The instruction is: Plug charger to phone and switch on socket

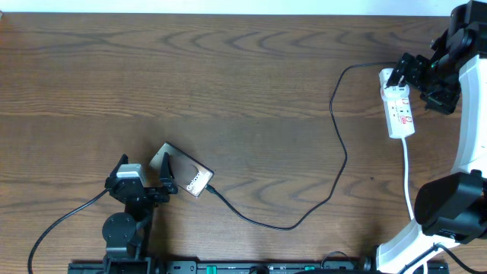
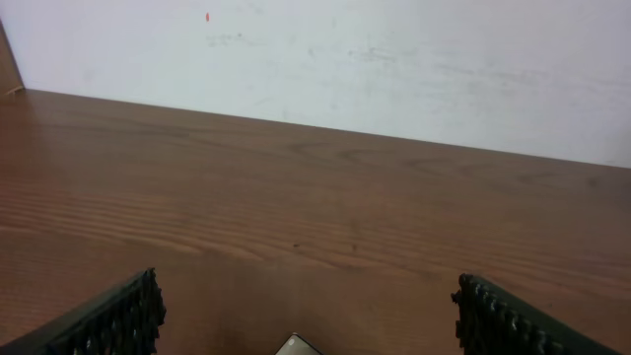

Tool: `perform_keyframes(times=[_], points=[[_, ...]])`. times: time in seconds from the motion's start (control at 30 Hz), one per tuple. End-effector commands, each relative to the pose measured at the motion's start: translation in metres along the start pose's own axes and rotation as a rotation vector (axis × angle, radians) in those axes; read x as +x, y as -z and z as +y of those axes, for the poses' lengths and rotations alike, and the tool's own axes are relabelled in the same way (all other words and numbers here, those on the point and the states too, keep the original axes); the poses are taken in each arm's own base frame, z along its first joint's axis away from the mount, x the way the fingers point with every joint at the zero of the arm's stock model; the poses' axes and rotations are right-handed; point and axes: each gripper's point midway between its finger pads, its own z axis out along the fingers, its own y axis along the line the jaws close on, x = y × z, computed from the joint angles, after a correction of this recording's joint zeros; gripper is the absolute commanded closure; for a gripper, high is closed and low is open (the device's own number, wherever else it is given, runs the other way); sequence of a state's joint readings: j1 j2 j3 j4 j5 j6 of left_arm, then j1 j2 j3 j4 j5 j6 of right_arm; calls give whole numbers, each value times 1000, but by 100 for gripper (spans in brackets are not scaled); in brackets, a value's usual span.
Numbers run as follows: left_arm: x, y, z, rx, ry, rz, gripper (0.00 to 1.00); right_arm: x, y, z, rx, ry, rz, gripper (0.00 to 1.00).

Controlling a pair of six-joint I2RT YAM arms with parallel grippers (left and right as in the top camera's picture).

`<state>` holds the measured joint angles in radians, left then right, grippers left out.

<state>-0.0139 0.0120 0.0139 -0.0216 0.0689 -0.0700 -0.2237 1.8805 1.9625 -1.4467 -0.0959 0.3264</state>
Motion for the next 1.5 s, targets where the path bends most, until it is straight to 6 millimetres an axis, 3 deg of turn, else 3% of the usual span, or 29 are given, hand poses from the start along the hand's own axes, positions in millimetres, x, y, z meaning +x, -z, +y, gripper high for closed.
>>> perform_keyframes(times=[0.0,0.53,0.63,0.7,0.83,1.0,1.13,1.27,1.47], points=[[14,0,0,6,-12,48,8,-1,7,3,-1,0,-23,1],[14,0,0,6,-12,48,8,-10,10,-11,82,25,-71,1],[14,0,0,6,-12,48,8,-27,13,3,31,16,-167,1],[14,0,0,6,-12,48,8,-35,15,25,-35,54,-246,1],[14,0,0,6,-12,48,8,-33,16,67,-121,170,-417,1],[14,0,0,6,-12,48,9,-4,22,128,-253,434,-717,1],[14,0,0,6,-12,48,8,32,32,145,-320,580,-951,1],[14,0,0,6,-12,48,8,66,29,127,-392,586,-1105,1],[14,0,0,6,-12,48,8,108,9,77,-398,559,-1164,1]])
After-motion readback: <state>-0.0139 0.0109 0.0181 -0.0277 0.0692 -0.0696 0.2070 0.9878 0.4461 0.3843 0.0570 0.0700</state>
